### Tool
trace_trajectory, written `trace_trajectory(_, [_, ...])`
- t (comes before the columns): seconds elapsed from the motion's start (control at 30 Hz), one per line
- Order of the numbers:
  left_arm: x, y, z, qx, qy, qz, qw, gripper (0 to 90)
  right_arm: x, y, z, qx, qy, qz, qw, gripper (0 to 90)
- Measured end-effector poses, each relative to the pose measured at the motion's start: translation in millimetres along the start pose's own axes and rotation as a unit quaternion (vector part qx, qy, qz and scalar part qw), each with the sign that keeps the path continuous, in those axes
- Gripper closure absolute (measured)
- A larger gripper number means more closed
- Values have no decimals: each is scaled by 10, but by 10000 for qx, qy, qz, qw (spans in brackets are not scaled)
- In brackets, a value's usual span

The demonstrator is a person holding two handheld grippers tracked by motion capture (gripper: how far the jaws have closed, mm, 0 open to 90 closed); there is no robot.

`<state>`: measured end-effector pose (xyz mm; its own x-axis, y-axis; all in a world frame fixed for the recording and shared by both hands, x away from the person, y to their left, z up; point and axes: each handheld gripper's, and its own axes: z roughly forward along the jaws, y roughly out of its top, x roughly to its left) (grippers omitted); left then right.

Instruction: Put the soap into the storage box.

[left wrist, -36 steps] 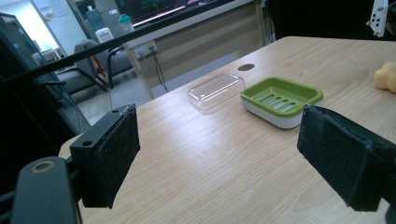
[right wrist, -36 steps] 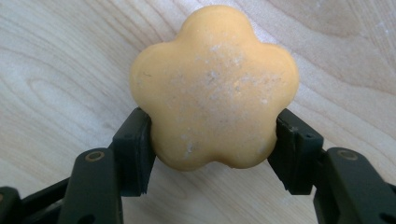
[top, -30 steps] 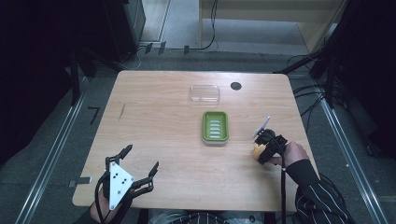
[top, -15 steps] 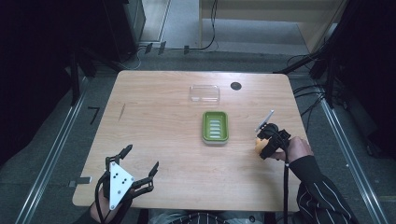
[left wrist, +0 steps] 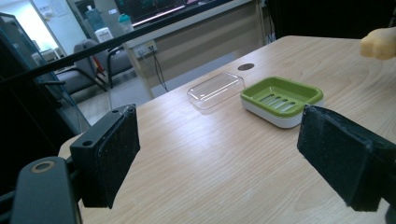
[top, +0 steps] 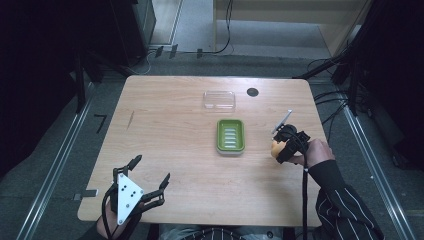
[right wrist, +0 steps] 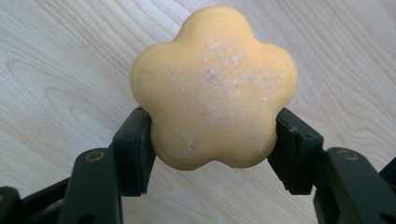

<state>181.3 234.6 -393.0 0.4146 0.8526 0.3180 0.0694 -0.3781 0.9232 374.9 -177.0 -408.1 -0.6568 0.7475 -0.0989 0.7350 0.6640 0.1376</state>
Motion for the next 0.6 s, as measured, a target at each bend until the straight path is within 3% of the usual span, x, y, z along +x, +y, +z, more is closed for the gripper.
trace_trajectory(0.6, [1,-1,3,13,-5,-4,10000,135,41,269,-130,-176,-76,-184,9996,403])
